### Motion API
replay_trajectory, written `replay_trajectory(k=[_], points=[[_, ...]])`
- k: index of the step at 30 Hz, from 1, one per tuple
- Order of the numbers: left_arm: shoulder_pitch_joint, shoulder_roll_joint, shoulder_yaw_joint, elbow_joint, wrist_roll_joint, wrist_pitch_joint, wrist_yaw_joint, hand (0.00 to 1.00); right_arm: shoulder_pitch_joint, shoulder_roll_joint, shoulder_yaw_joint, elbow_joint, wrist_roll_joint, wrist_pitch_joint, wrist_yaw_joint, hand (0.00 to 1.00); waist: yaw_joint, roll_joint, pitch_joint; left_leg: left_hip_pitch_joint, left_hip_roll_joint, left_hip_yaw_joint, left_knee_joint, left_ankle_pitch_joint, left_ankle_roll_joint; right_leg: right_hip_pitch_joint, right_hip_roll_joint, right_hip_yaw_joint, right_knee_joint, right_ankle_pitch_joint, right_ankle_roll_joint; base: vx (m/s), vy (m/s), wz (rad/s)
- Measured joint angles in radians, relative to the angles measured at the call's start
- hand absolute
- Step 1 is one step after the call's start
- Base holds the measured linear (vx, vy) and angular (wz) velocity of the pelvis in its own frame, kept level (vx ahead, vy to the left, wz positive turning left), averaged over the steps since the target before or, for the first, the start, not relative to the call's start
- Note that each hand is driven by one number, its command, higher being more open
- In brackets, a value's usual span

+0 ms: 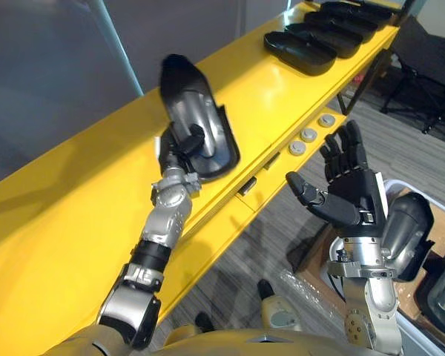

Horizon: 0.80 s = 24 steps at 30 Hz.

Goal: Walk over and take three plastic housings, then place them on the shelf

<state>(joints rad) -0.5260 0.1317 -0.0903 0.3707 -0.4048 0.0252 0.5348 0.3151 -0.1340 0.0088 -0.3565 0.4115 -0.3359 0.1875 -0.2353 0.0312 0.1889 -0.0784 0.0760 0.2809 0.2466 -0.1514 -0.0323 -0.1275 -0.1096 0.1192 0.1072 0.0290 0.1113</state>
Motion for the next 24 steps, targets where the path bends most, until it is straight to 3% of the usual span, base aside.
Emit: replay_trajectory(k=[7,12,13,24], points=[[-0.154,0.001,0.065,0.080,-0.035,-0.047,0.140,0.00,-0.076,-0.007,0.088,-0.013,0.027,0.031,0.023,1.00,-0.015,-0.006,0.069,-0.040,0.009,-0.003,0.032,-0.004,-0.001,-0.031,0.005,0.004,0.017,0.002,-0.001,0.00,0.012,0.03],[-0.213,0.015,0.069,0.114,-0.057,-0.048,0.152,0.00,-0.070,-0.005,0.128,-0.014,0.027,0.031,0.019,1.00,-0.017,-0.007,0.096,-0.056,0.011,-0.009,0.045,-0.011,0.002,-0.031,0.005,-0.004,0.015,0.003,0.000,-0.01,0.010,0.03],[-0.217,0.016,0.067,0.119,-0.058,-0.047,0.151,1.00,-0.068,-0.005,0.132,-0.014,0.027,0.031,0.017,1.00,-0.017,-0.007,0.096,-0.056,0.010,-0.009,0.045,-0.011,0.002,-0.030,0.005,-0.004,0.015,0.003,0.001,0.00,0.000,0.00],[-0.290,0.041,0.004,0.230,-0.053,-0.039,0.180,1.00,-0.064,0.014,0.168,-0.014,0.024,0.031,-0.064,1.00,-0.017,-0.025,0.110,-0.053,0.005,-0.010,0.045,-0.009,0.005,-0.019,-0.008,-0.007,0.006,0.010,0.013,-0.01,0.014,0.00]])
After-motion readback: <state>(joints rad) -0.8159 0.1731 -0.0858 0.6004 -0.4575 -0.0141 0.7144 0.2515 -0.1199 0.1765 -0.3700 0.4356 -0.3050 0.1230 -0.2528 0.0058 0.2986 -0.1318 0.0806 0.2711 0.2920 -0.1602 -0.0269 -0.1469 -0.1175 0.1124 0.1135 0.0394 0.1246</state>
